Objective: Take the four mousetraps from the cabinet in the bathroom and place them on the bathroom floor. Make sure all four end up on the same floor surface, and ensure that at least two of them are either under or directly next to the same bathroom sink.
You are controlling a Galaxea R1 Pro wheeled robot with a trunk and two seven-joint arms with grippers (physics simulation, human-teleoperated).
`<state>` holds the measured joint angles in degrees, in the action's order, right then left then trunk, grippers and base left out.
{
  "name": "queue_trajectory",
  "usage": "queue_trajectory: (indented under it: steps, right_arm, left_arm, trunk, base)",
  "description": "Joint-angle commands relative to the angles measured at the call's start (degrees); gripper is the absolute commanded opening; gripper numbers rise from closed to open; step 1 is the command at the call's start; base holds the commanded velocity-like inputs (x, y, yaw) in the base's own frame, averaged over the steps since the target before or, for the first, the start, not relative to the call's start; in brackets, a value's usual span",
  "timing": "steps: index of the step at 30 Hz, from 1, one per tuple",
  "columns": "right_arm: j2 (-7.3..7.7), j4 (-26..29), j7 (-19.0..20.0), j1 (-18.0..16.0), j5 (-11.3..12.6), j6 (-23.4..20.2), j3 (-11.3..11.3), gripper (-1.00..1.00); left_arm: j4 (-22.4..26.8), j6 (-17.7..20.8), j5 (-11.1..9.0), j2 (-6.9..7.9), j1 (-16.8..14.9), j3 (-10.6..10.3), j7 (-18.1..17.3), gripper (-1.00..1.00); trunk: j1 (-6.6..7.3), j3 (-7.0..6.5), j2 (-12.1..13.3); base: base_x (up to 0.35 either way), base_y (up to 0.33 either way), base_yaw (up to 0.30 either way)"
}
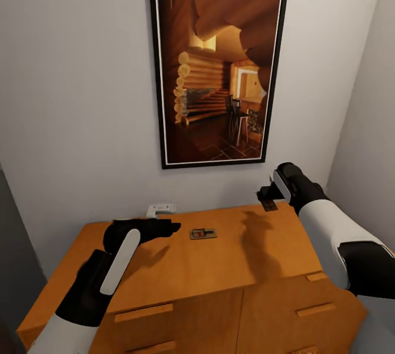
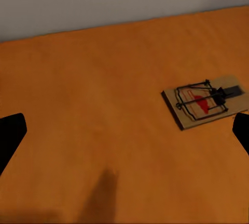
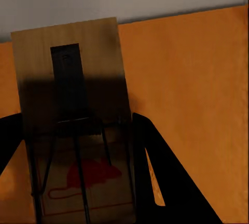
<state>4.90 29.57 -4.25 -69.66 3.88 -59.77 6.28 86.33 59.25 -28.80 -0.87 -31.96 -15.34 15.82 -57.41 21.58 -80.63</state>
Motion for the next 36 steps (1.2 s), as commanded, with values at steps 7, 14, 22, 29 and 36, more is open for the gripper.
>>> queue_trajectory:
  steps: [7,14,22,29,36]
  right_arm:
    - [0.72,0.05,-0.5,-0.04,0.58,-0.23,0.4,-1.0]
    - [1.12,0.2,-0.5,-0.04,0.58,-0.23,0.42,-1.0]
    - [1.18,0.3,-0.56,-0.04,0.52,-0.23,0.48,-1.0]
    - [1.29,0.31,-0.53,-0.04,0.51,-0.23,0.49,-1.0]
    - [1.27,0.33,-0.5,-0.04,0.34,-0.23,0.56,-1.0]
  left_arm:
    - [-0.44,0.21,7.35,-1.98,-1.19,-0.04,0.53,1.0]
    - [-4.25,0.5,11.64,-2.54,-7.59,-0.16,0.2,1.0]
    - [-20.72,0.46,12.46,-3.93,-19.89,-0.37,-0.11,1.0]
    - [-29.74,0.06,12.79,-6.51,-25.07,-0.39,-0.33,1.0]
    - [-31.07,-0.1,12.8,-7.01,-25.94,-0.5,-1.04,1.0]
  trunk:
    - [0.0,-0.18,-0.04]
    - [0.0,-0.22,-0.04]
    - [0.0,-0.22,-0.04]
    - [0.0,-0.22,-0.04]
    - [0.0,-0.33,-0.04]
  base:
    - [0.0,0.0,-0.147]
    - [0.0,0.0,-0.018]
    - [0.0,0.0,-0.002]
    - [0.0,0.0,-0.001]
    - [0.0,0.0,-0.153]
